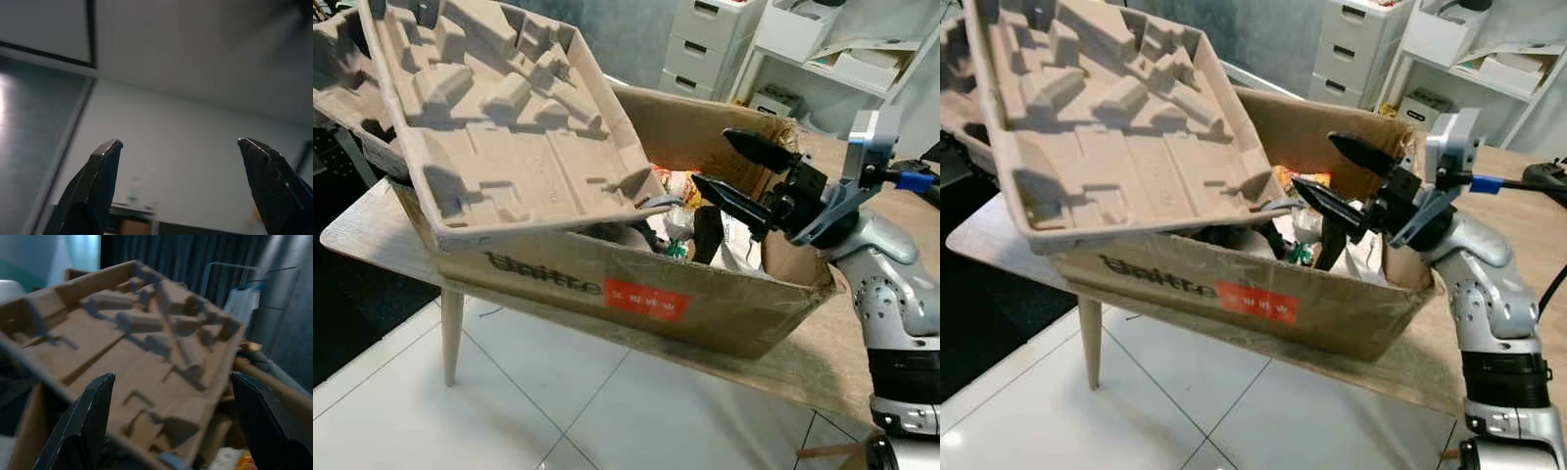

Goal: Picking trash to rubbish bin

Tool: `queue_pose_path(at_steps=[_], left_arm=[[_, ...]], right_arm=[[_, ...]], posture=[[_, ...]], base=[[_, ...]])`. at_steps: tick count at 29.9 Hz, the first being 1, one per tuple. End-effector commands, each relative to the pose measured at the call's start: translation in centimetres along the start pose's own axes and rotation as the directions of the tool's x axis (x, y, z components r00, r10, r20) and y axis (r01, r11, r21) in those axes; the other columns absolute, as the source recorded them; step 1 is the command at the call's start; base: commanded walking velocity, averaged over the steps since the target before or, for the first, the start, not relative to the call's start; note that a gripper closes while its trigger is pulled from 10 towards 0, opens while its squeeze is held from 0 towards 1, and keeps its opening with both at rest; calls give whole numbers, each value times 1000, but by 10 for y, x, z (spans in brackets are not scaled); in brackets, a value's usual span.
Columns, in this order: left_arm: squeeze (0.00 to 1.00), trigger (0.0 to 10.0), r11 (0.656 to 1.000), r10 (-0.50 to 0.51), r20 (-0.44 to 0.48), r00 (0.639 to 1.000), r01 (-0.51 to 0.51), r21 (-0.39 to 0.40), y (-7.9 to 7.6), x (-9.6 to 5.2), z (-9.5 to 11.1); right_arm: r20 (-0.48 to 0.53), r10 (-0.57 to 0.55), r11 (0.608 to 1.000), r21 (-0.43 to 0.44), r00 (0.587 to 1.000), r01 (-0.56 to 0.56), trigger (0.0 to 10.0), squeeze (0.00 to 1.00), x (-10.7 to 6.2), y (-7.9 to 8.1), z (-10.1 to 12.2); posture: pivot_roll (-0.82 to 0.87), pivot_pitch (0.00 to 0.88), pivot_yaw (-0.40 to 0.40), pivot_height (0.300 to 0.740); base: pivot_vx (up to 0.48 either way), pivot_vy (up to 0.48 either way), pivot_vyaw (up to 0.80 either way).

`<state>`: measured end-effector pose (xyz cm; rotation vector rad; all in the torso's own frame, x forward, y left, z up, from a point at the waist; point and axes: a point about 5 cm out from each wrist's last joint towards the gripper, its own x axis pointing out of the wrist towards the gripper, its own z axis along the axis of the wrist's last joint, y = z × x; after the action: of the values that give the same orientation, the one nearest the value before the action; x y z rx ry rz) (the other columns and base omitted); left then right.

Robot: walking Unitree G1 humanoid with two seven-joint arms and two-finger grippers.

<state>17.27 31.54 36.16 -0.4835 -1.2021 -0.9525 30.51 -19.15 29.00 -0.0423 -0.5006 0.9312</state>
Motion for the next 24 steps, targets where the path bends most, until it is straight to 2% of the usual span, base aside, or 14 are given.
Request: queue_pose_path(at_steps=[1,4,5,8,14,15,16,18,19,20,22,24], left_arm=[[0,10000,997,-46,-18,999,45,-66,-9,5,-13],[0,10000,988,-74,-77,994,63,-139,-19,19,-35],[0,10000,988,-74,-77,994,63,-139,-19,19,-35],[0,10000,986,-70,-152,986,46,-161,-25,29,-53],[0,10000,987,-35,-164,986,9,-159,-25,34,-58],[0,10000,988,11,-184,983,-40,-152,-21,38,-70],[0,10000,988,11,-184,983,-40,-152,-21,38,-70],[0,10000,977,121,-225,967,-156,-145,-13,49,-102],[0,10000,971,151,-230,961,-188,-147,-12,52,-111],[0,10000,971,151,-230,961,-188,-147,-12,52,-111],[0,10000,952,186,-224,957,-232,-199,-10,56,-124],[0,10000,946,188,-228,955,-239,-220,-11,57,-128]], right_arm=[[21,-51,998,-22,998,52,10000,0,-2,-7,4],[65,-127,992,-20,990,128,10000,0,1,-17,7],[65,-127,992,-20,990,128,10000,0,1,-17,7],[96,-112,994,-3,989,113,10000,0,4,-15,9],[90,-75,997,-2,993,75,10000,0,5,-10,8],[96,-47,999,9,994,47,10000,0,7,-6,7],[96,-47,999,9,994,47,10000,0,7,-6,7],[172,53,996,66,984,-65,10000,0,8,6,14],[208,92,990,83,974,-112,10000,0,8,11,17],[208,92,990,83,974,-112,10000,0,8,11,17],[277,148,976,114,949,-186,10000,0,3,17,24],[289,158,973,119,944,-199,10000,0,2,18,26]], posture=[[104,114,-66,740],[113,117,-65,740],[113,117,-65,740],[112,119,-63,740],[113,120,-63,740],[115,123,-65,740],[115,123,-65,740],[113,117,-62,740],[114,117,-62,740],[114,117,-62,740],[110,111,-57,740],[109,111,-56,740]], base=[[0,0,0],[0,0,0],[0,0,0],[0,0,0],[0,0,0],[0,0,0],[0,0,0],[0,0,0],[0,0,0],[0,0,0],[0,0,0],[0,0,0]])
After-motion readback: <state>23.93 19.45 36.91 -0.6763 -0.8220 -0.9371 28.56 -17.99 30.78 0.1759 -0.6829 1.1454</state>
